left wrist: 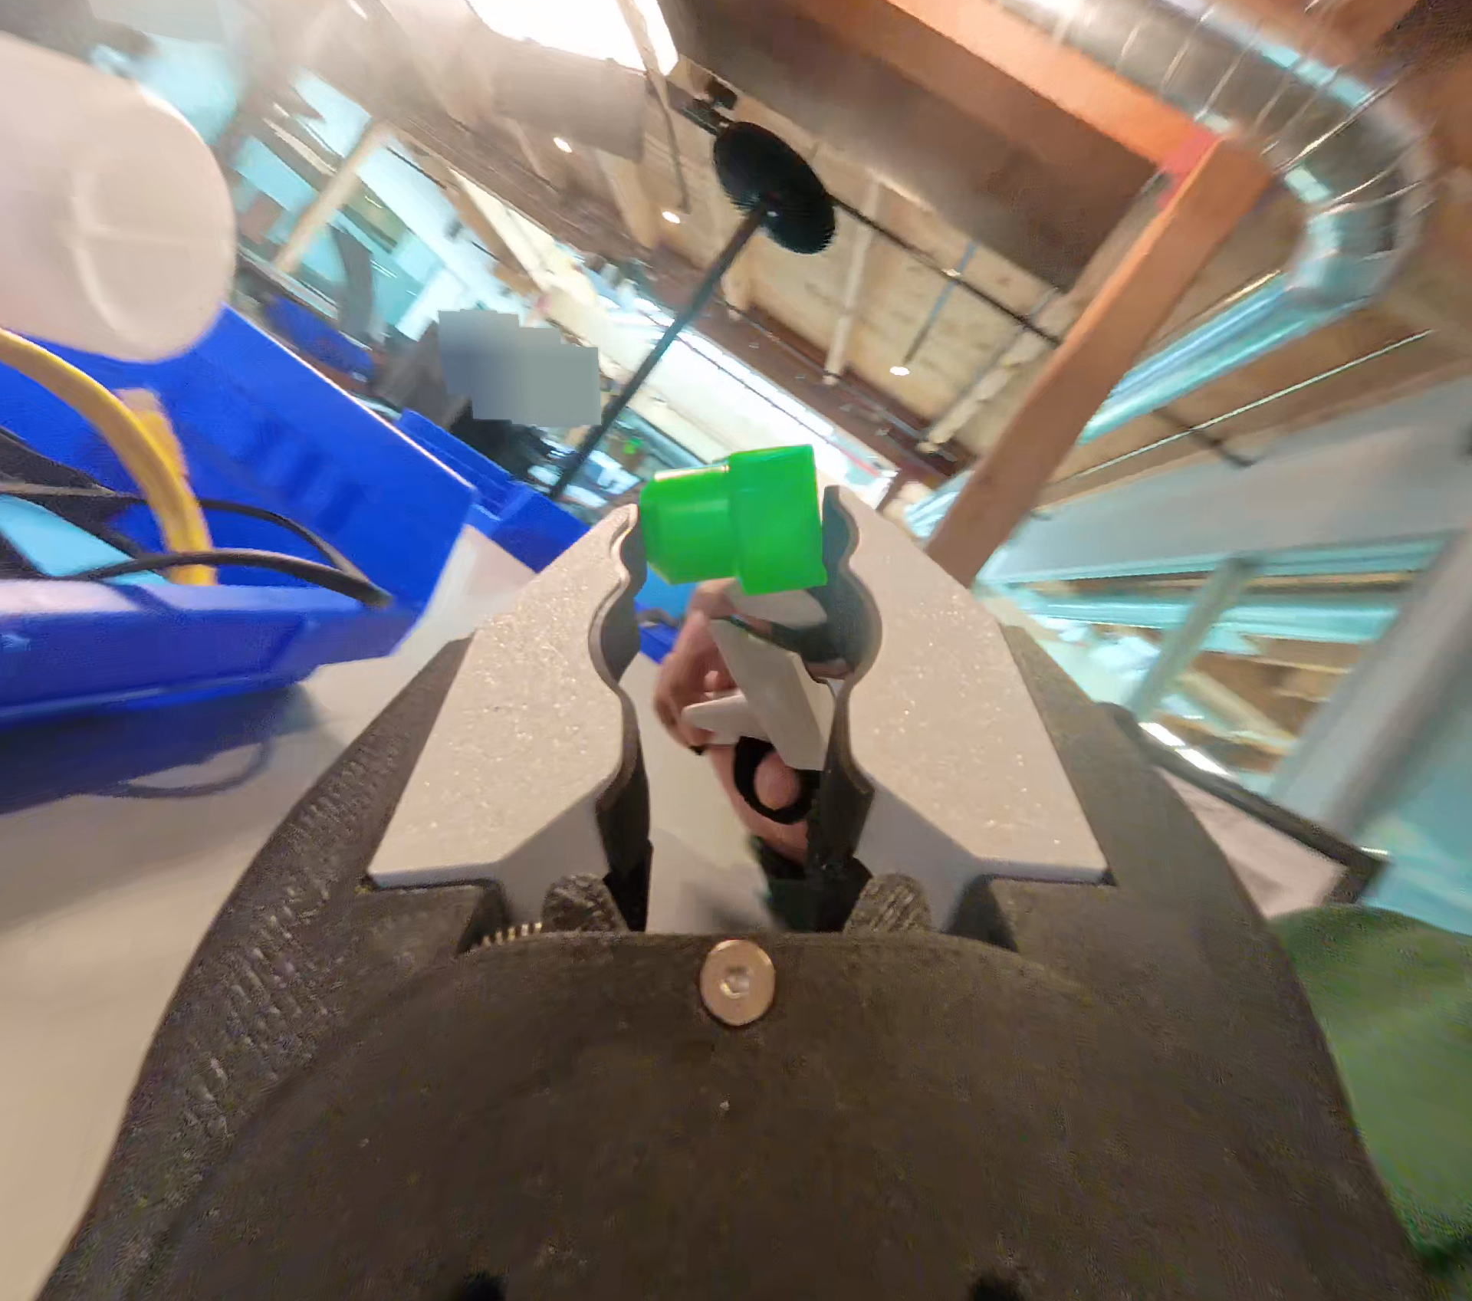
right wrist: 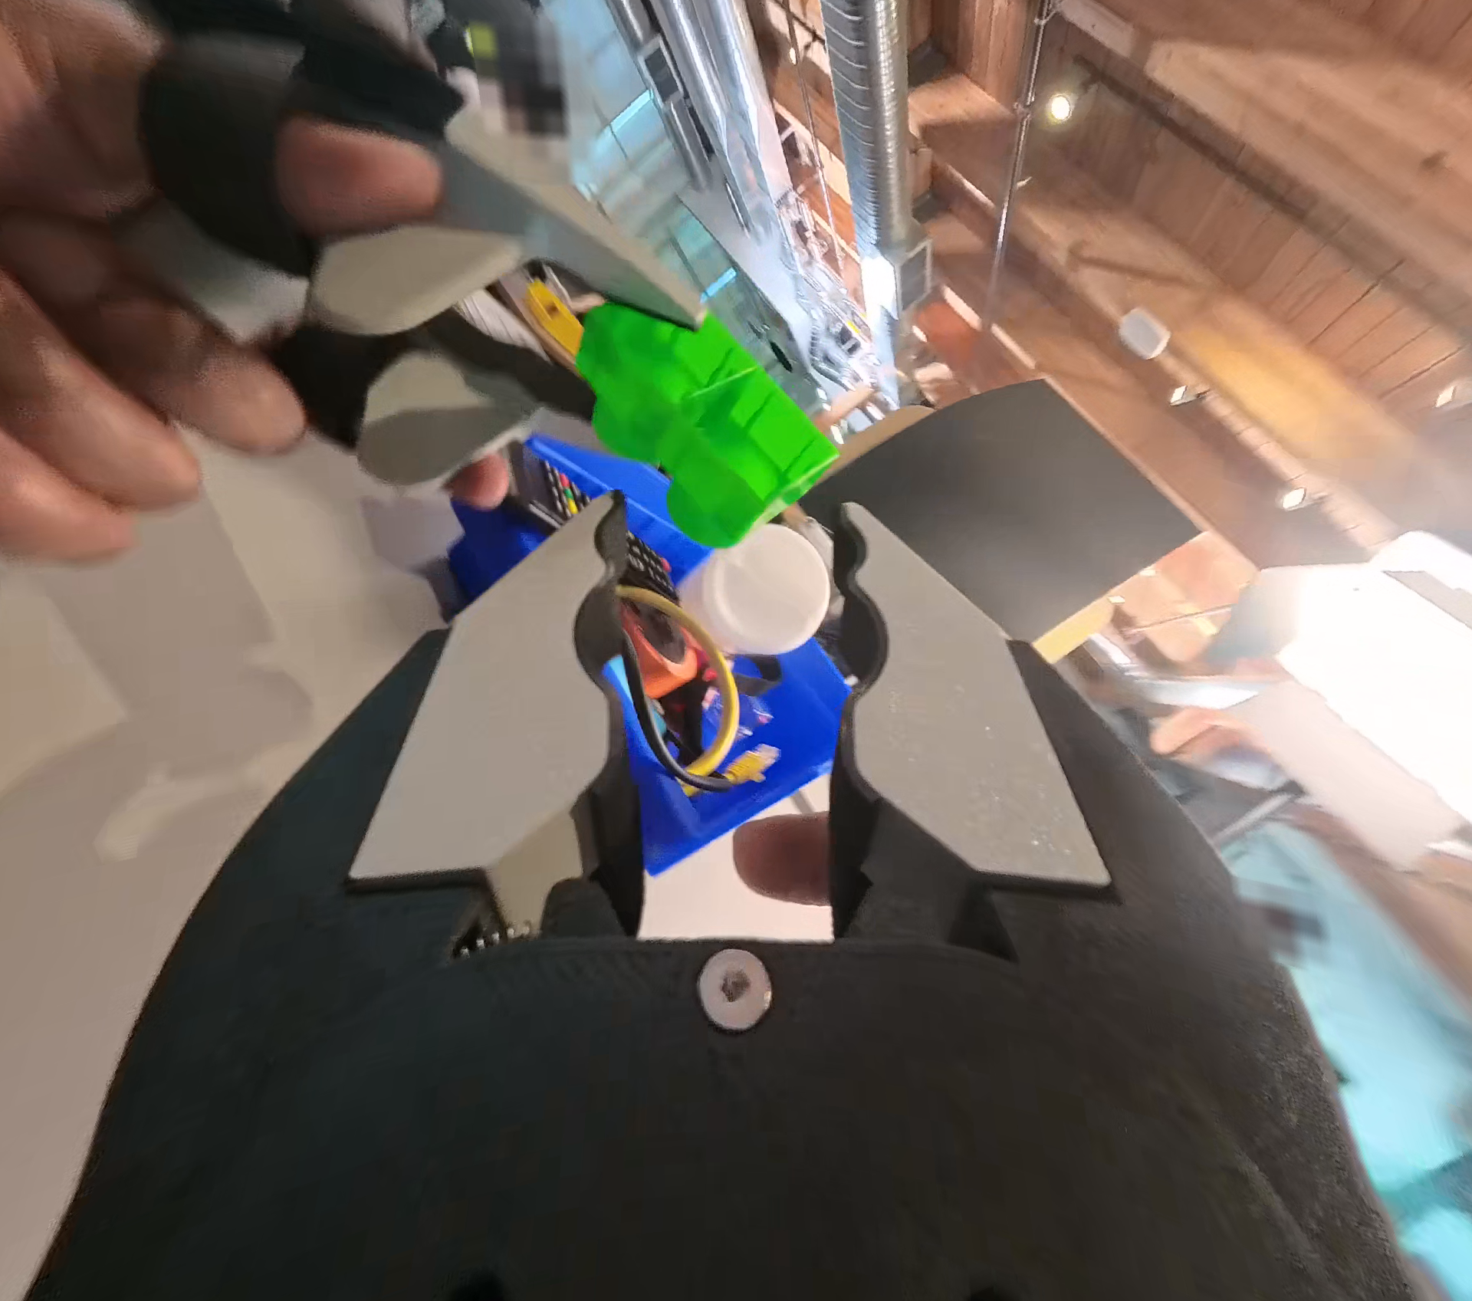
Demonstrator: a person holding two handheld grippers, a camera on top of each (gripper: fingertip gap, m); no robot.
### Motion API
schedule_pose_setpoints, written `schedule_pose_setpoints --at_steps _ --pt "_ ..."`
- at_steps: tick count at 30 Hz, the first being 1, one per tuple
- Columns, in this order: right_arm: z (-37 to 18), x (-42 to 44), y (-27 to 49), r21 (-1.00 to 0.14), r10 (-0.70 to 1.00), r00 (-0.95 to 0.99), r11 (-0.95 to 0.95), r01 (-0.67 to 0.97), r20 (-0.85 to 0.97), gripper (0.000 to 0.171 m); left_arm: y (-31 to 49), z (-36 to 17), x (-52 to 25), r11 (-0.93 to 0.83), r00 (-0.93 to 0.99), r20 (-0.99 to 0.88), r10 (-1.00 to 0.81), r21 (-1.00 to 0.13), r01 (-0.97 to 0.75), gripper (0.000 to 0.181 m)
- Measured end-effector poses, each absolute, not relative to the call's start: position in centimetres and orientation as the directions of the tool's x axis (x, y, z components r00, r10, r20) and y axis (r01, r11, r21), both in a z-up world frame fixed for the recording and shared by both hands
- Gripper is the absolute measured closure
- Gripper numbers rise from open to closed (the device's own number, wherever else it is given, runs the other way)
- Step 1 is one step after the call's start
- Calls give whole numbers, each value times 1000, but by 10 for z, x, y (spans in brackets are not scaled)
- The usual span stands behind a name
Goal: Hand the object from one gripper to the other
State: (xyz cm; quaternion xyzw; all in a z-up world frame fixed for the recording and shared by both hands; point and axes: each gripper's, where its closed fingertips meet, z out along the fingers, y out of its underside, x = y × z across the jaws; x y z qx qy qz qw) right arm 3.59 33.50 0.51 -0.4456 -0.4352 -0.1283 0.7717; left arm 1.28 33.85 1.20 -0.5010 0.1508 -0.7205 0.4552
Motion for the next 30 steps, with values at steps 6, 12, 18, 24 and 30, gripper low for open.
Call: schedule_pose_setpoints --at_steps 6,12,18,24,30 --pt "14 34 324 -678 336 632 592 436 699 108 315 12 27 -680 -297 614 -732 -624 385 137" --pt "12 30 321 -661 337 610 607 441 717 113 307 11 32 -706 -346 616 -708 -624 335 137" --pt "10 32 326 -626 285 599 601 496 748 123 323 12 26 -652 -246 613 -751 -628 424 139" --pt "16 36 325 -625 259 622 609 489 739 128 330 13 22 -614 -191 607 -772 -632 473 140" --pt "13 36 328 -596 224 604 602 531 765 128 331 14 22 -569 -138 585 -799 -663 486 140"
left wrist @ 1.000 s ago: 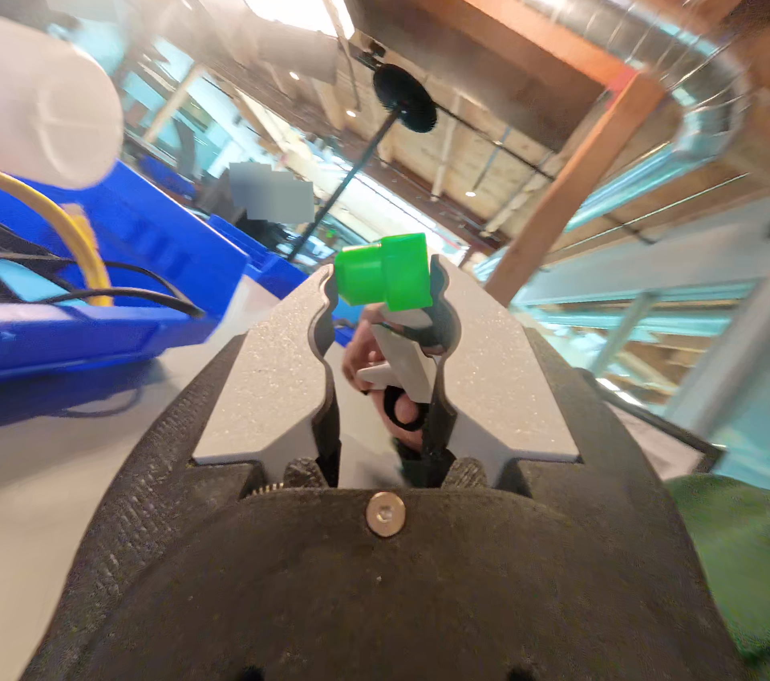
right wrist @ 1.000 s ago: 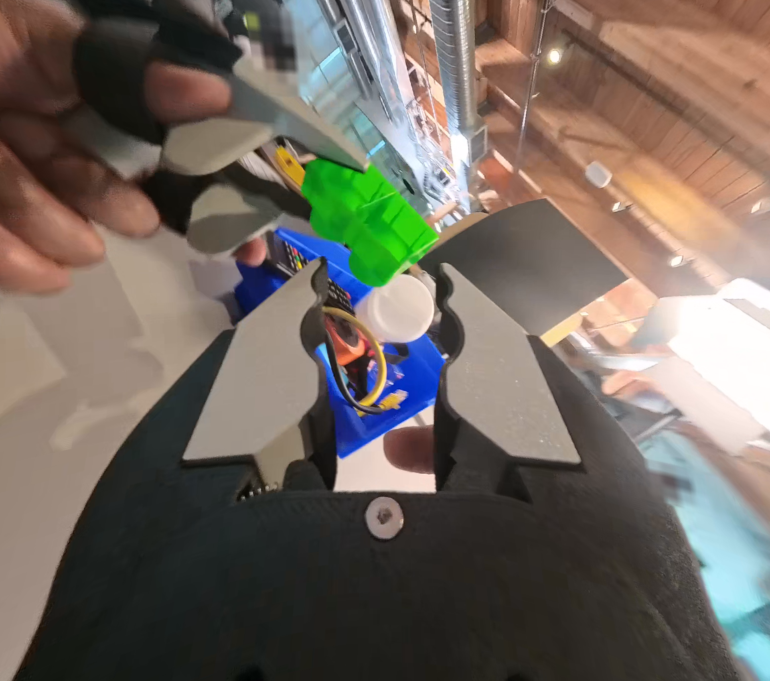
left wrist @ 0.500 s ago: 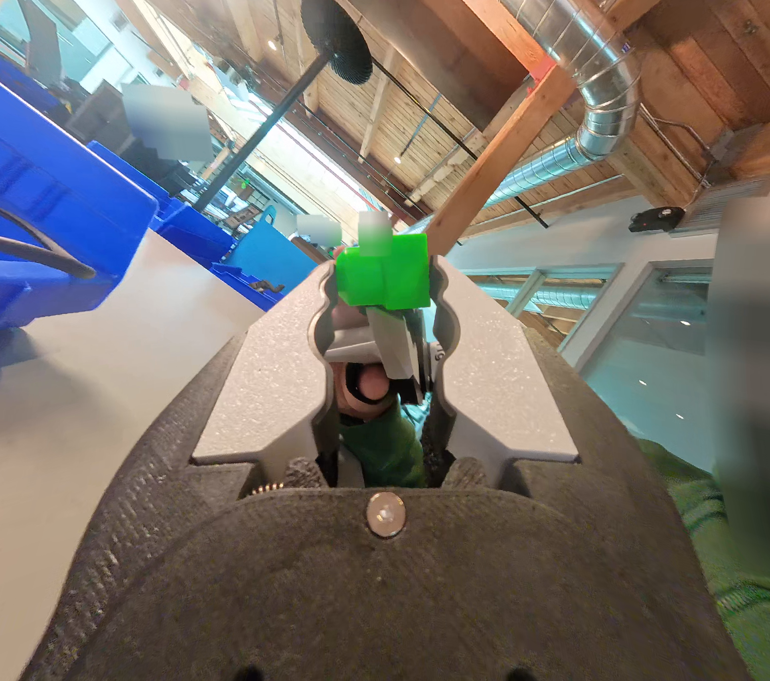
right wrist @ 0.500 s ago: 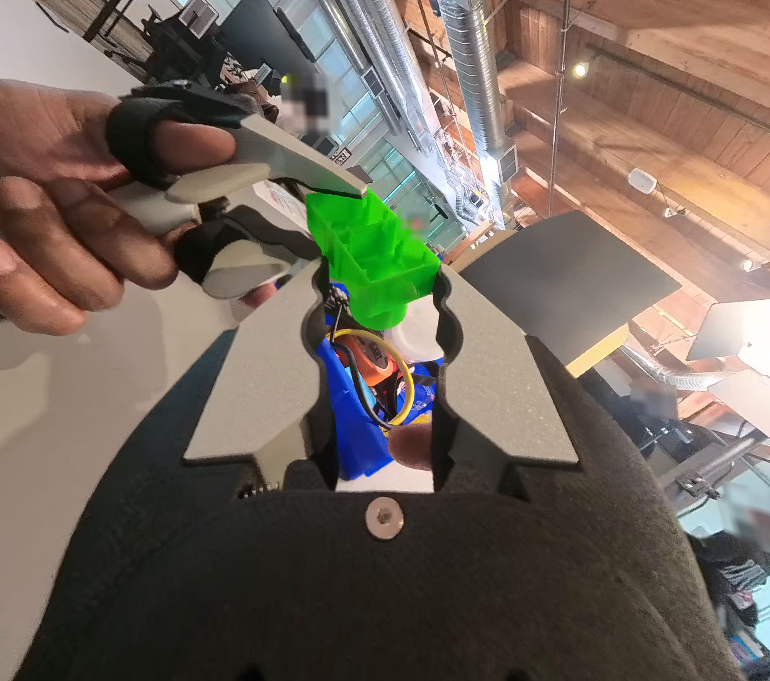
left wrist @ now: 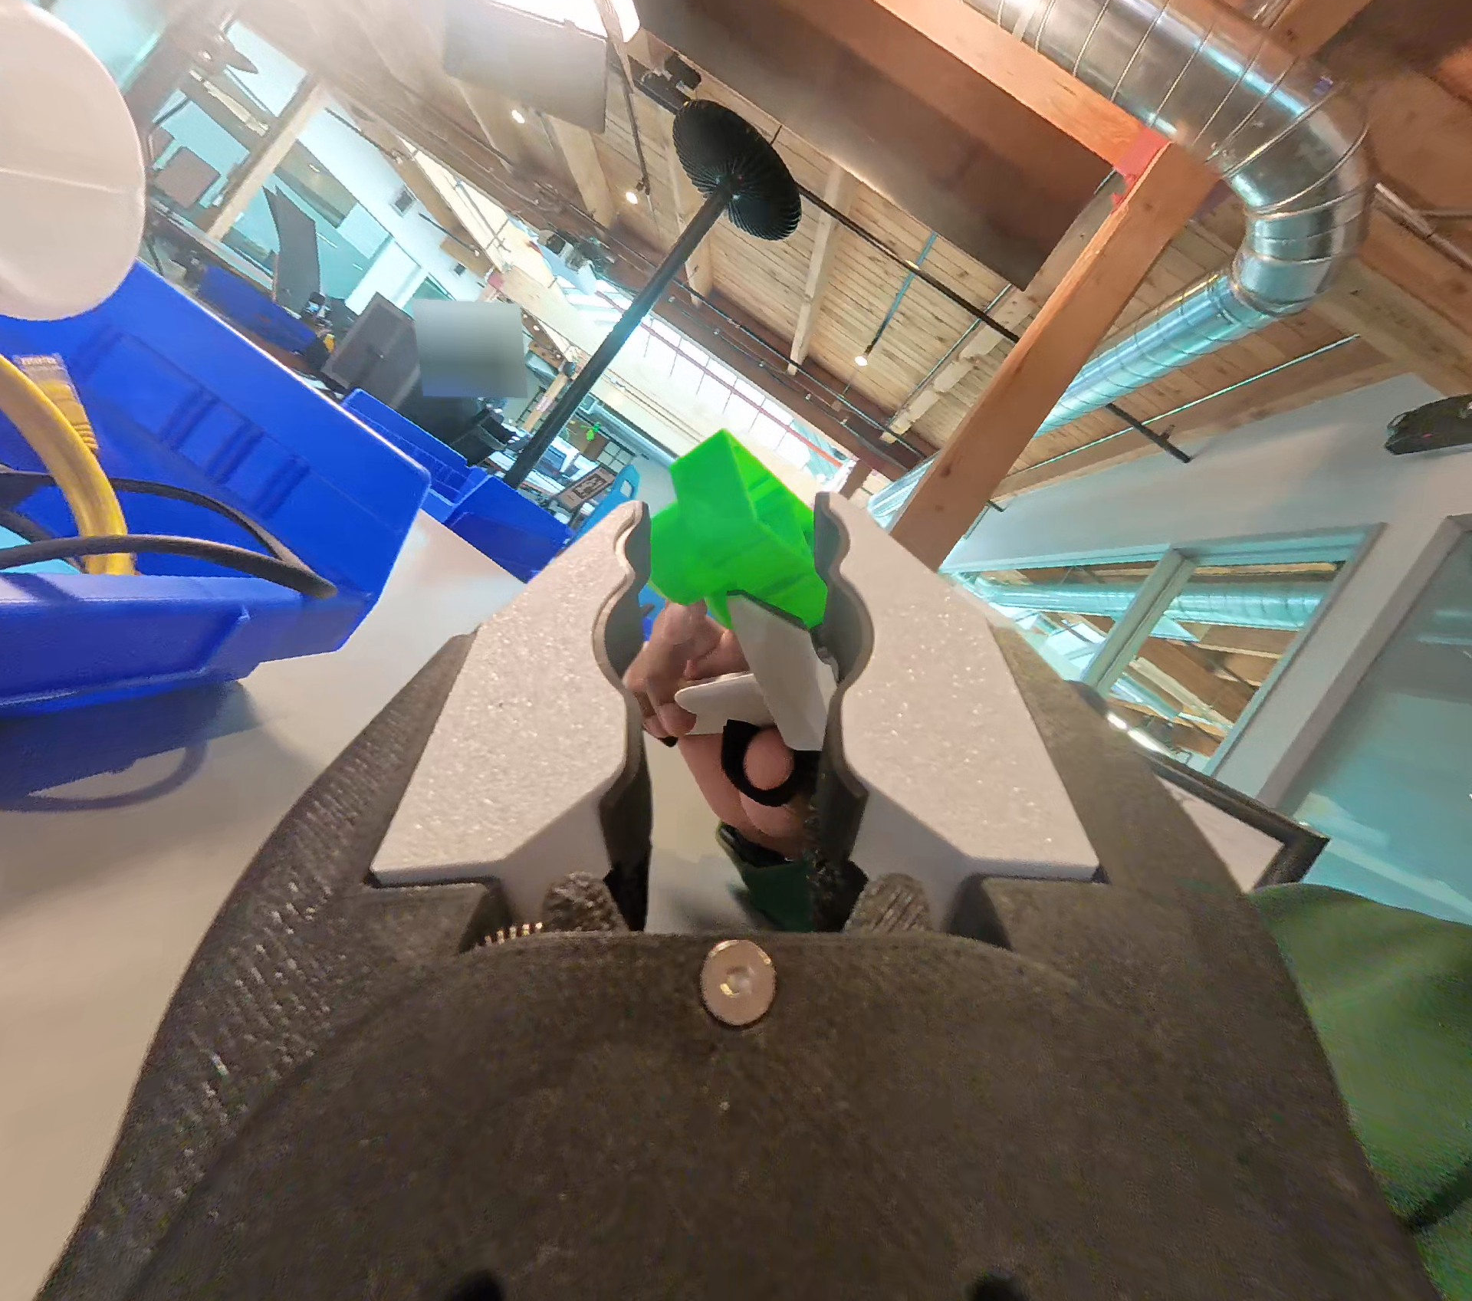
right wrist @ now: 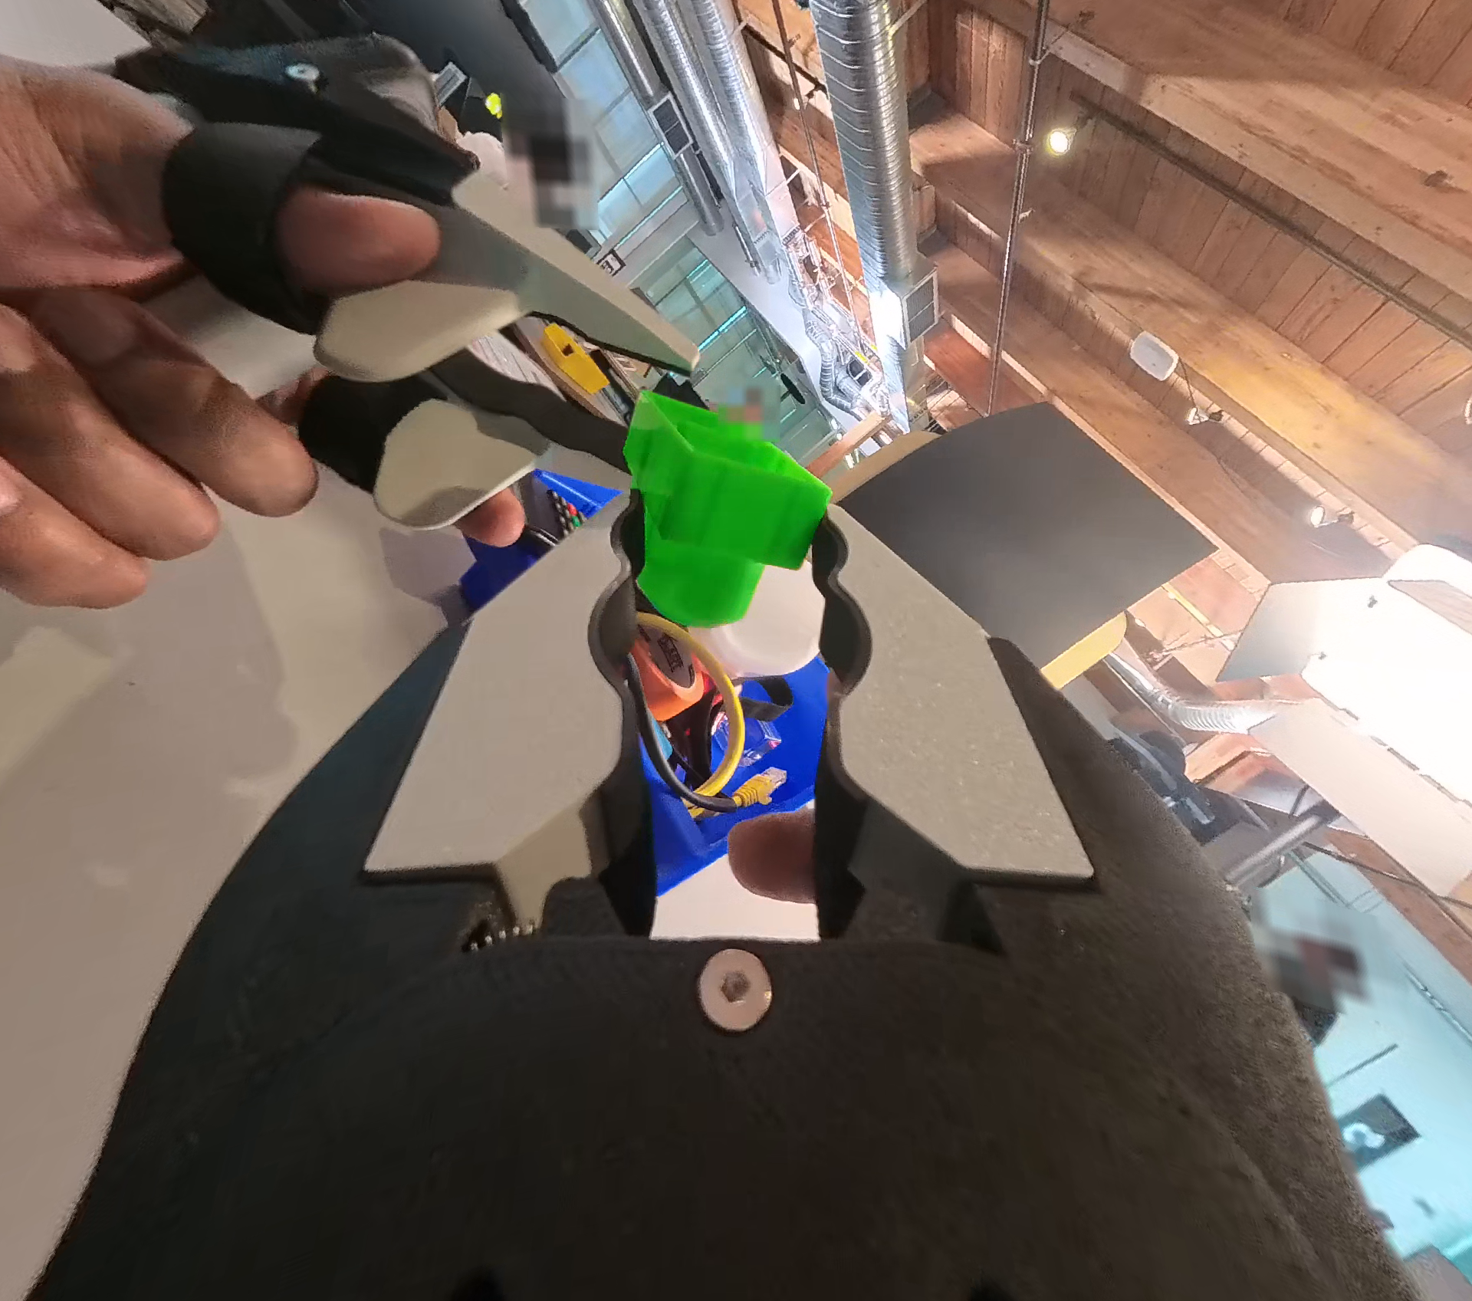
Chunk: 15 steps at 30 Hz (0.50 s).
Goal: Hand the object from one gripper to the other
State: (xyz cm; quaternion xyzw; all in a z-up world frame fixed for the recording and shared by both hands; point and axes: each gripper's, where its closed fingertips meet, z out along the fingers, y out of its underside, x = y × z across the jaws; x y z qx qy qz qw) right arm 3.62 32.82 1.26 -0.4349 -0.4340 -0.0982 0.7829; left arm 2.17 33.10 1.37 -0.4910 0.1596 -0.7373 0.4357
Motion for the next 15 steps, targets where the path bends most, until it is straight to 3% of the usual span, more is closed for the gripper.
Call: schedule_pose_setpoints --at_steps 6,10,15 --pt "6 40 338 -519 127 557 571 635 821 128 338 19 12 -287 163 421 -892 -807 516 140" --pt "0 39 341 -466 84 511 555 689 855 128 329 14 23 -54 346 192 -919 -928 370 145" --pt "-4 37 342 -451 82 492 552 702 867 128 325 8 30 58 424 62 -904 -962 265 152"
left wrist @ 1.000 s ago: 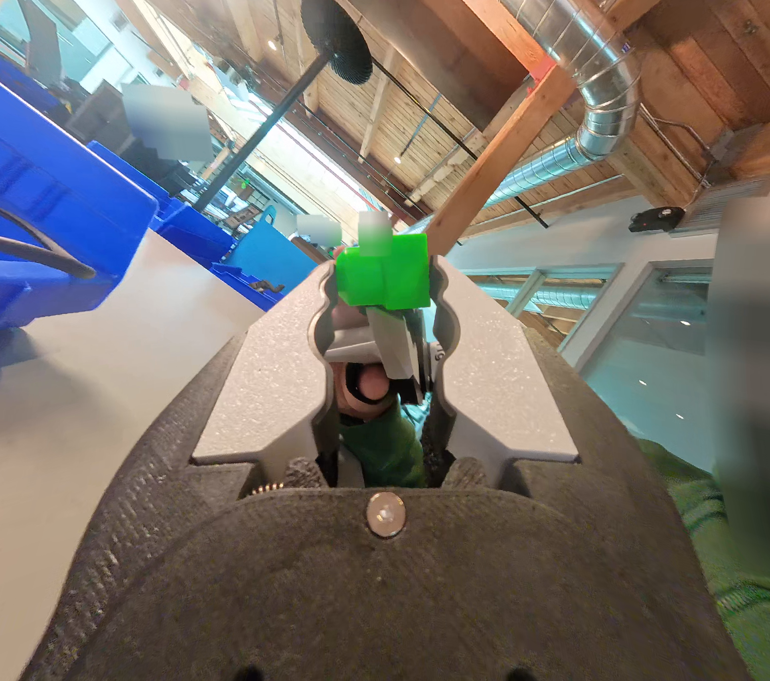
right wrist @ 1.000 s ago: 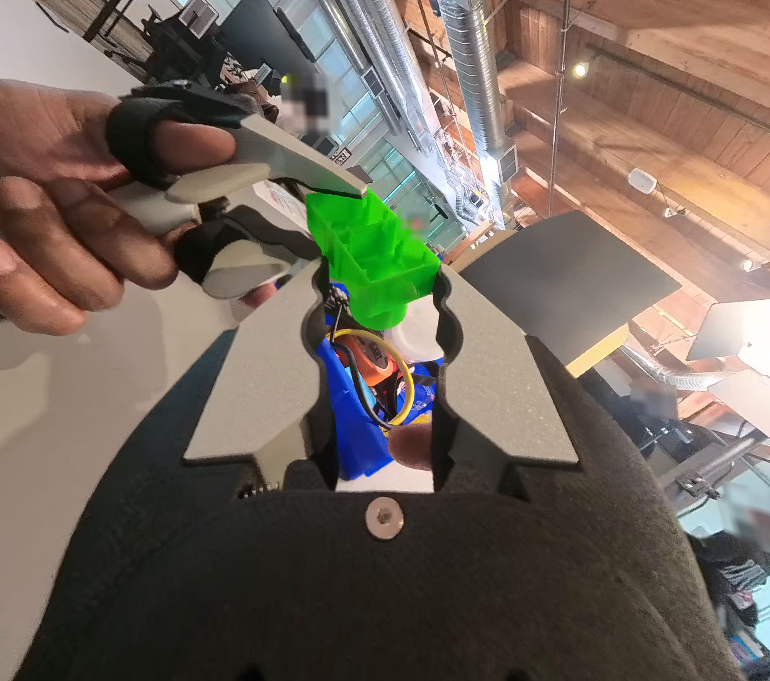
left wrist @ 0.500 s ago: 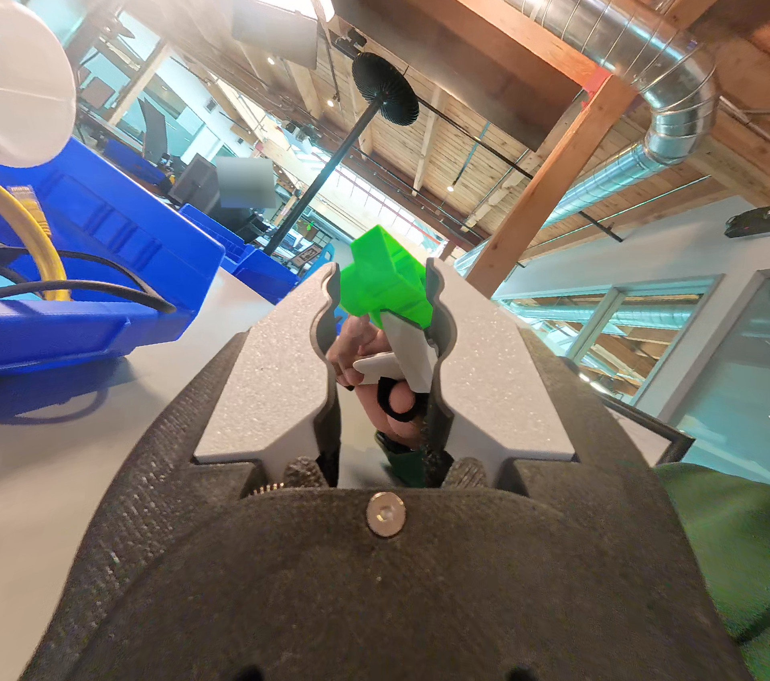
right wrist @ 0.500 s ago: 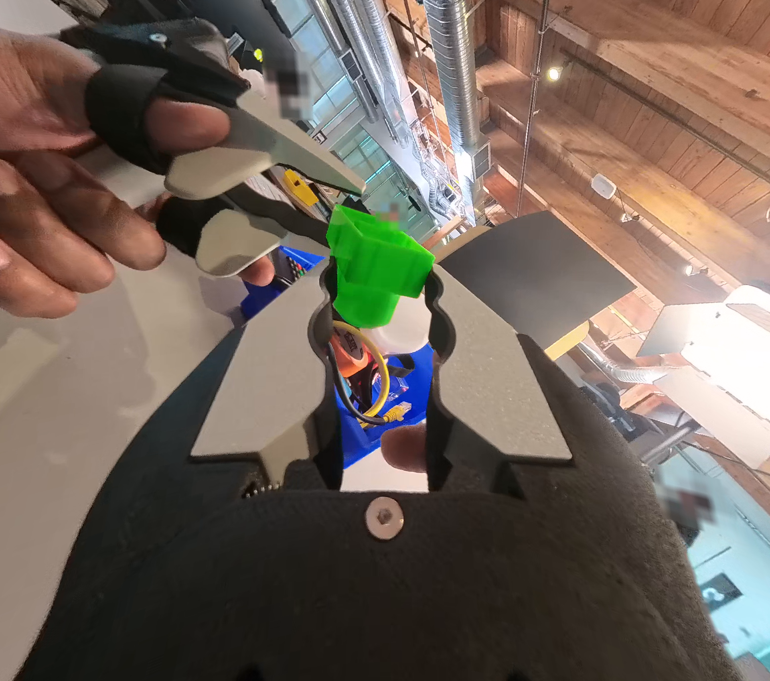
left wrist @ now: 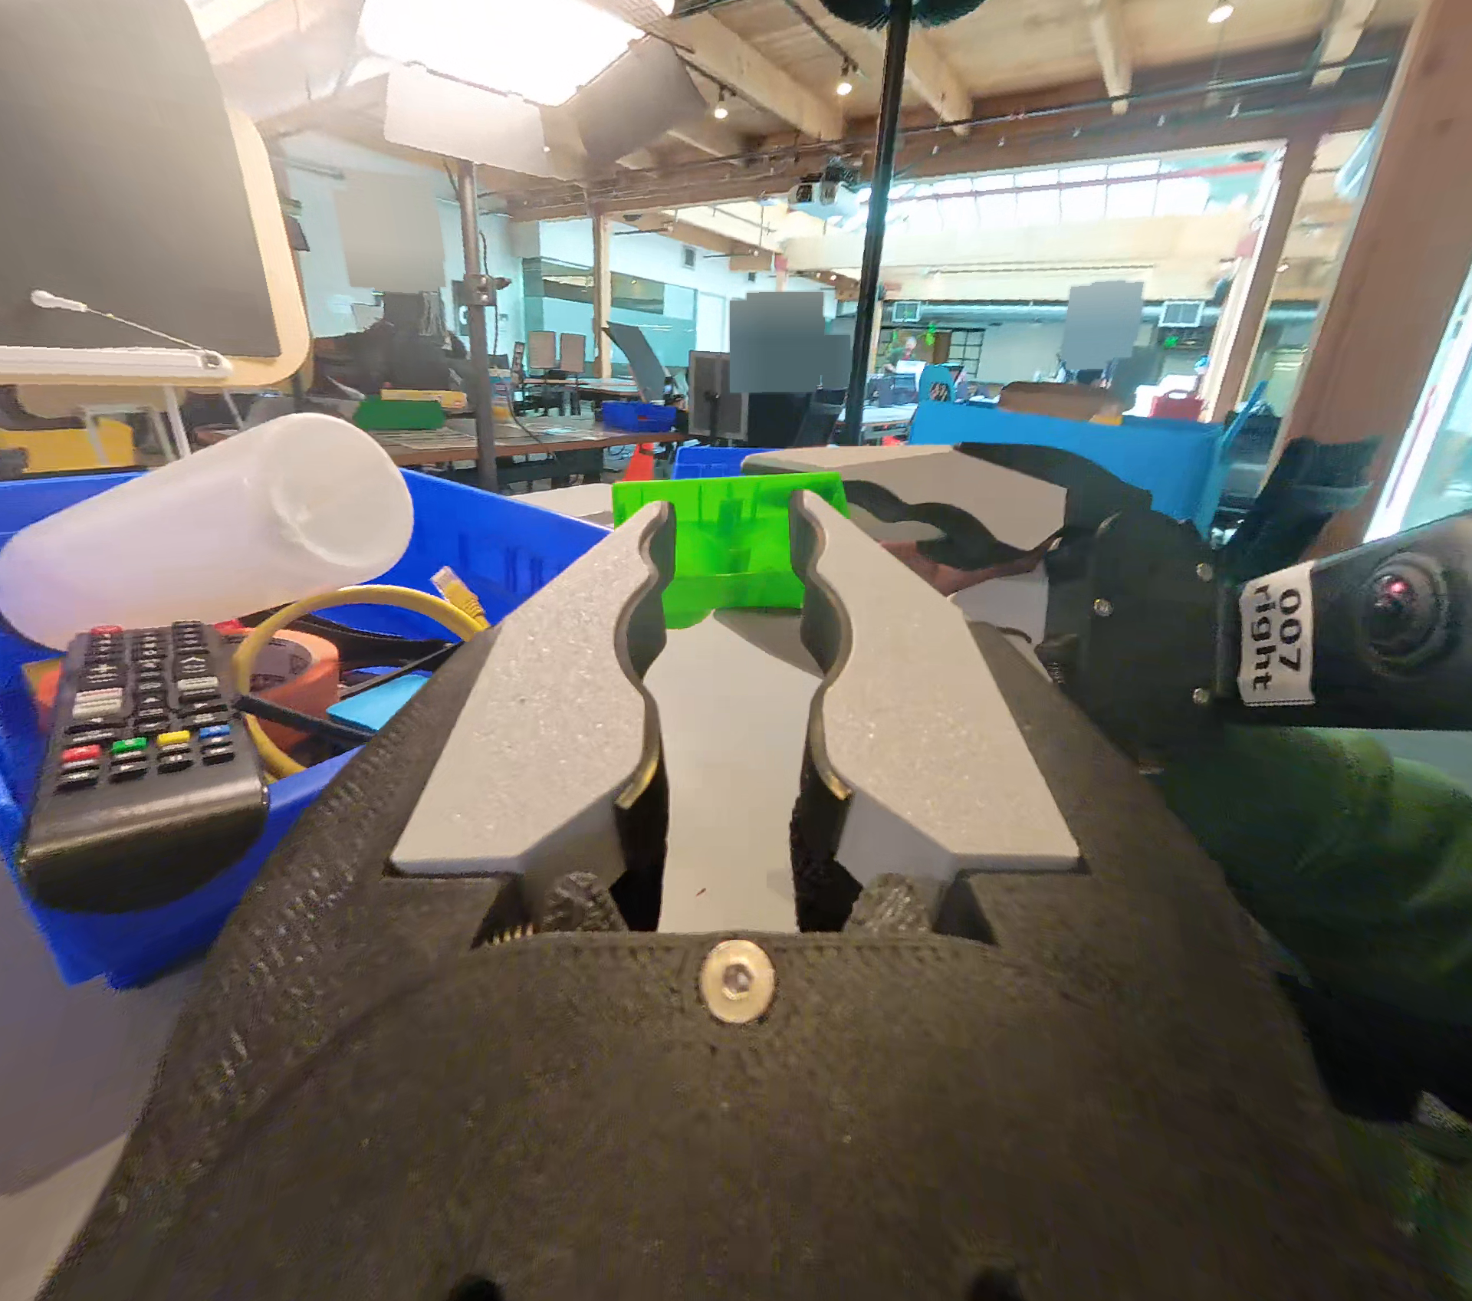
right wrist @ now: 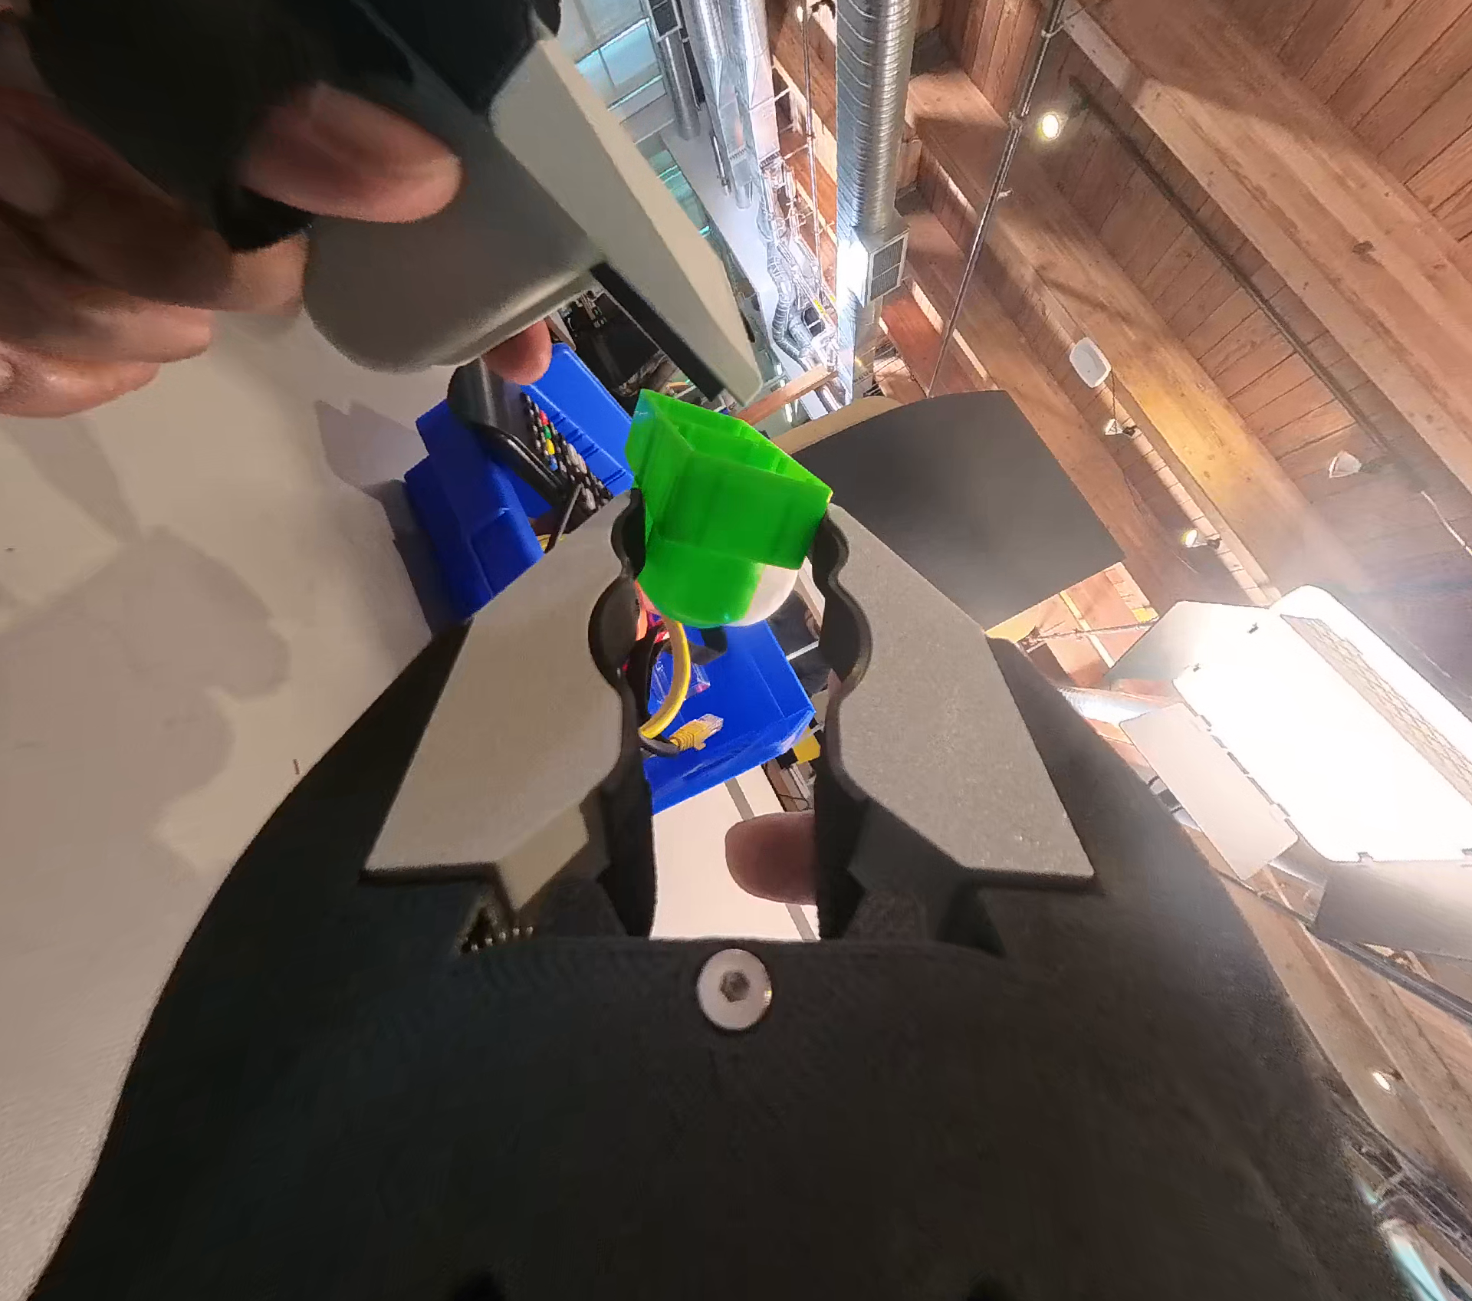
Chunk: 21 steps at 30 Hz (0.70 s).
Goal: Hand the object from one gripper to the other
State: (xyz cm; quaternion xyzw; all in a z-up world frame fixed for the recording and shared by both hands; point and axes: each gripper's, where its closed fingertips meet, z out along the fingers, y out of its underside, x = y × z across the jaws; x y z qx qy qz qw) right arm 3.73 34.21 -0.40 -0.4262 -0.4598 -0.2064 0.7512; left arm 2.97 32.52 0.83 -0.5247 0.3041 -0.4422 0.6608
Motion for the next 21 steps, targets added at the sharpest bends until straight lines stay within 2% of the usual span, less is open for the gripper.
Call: schedule_pose_setpoints --at_steps 15,21 --pt "-17 30 343 -396 87 420 547 738 903 129 330 -10 39 102 487 -37 -873 -989 107 153" --pt "-18 29 342 -388 86 412 551 739 907 129 330 -13 39 100 489 -42 -871 -991 92 159"
